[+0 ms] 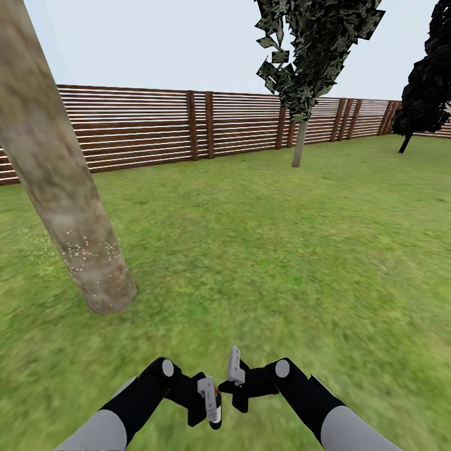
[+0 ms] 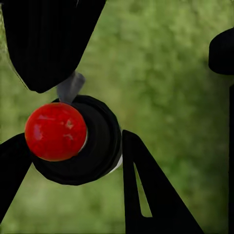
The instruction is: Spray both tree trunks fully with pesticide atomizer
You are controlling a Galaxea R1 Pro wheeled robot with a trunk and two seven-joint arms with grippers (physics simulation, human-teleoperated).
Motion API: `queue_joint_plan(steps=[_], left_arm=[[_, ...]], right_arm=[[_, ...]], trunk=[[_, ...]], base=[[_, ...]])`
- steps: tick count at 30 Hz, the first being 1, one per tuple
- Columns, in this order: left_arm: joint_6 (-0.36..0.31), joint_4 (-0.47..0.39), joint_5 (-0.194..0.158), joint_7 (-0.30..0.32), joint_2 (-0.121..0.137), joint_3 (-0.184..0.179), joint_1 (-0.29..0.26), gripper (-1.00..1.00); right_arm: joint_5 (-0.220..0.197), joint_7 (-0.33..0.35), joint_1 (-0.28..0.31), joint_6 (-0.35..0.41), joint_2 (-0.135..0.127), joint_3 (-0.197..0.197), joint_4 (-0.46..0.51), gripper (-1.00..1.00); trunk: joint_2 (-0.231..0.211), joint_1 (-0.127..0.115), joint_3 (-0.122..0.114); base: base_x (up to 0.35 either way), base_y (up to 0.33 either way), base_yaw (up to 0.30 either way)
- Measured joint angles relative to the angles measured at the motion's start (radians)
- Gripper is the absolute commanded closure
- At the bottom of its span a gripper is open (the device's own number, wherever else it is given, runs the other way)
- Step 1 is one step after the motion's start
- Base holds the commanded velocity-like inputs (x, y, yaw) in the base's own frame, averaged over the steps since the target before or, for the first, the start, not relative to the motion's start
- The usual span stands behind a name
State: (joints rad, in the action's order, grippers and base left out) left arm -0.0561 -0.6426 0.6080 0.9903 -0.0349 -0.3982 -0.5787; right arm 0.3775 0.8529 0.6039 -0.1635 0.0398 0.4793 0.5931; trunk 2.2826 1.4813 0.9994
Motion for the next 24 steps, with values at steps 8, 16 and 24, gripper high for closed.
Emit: queue_joint_plan(steps=[8, 16, 24], left_arm=[[-0.001, 0.005, 0.002, -0.001, 0.008, 0.002, -0.002, 1.00], [0.002, 0.018, 0.019, -0.005, 0.116, 0.007, 0.011, 1.00], [0.101, 0.115, 0.003, -0.010, 0.304, 0.070, 0.015, 1.00]], right_arm=[[0.000, 0.000, 0.000, 0.000, 0.000, 0.000, 0.000, 1.00], [0.000, 0.000, 0.000, -0.002, -0.006, -0.001, -0.003, 1.00], [0.000, 0.000, 0.000, -0.003, -0.017, 0.002, -0.008, -1.00]], trunk=[[0.000, 0.000, 0.000], [0.000, 0.000, 0.000], [0.000, 0.000, 0.000]], base=[[0.000, 0.000, 0.000], [0.000, 0.000, 0.000], [0.000, 0.000, 0.000]])
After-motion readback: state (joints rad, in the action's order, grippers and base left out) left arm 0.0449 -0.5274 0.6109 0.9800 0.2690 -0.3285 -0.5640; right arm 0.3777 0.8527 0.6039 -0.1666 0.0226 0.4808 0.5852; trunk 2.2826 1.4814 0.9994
